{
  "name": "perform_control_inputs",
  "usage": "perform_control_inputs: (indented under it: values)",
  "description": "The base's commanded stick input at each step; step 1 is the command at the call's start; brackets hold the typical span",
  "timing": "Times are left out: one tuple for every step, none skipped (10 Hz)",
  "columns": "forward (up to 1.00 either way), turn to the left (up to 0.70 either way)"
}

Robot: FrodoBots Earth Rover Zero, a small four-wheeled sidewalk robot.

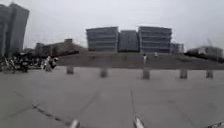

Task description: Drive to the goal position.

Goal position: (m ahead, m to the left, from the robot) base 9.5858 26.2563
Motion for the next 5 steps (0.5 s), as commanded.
perform_control_inputs:
  values:
    - [1.00, -0.38]
    - [1.00, -0.38]
    - [1.00, -0.38]
    - [1.00, -0.38]
    - [1.00, -0.38]
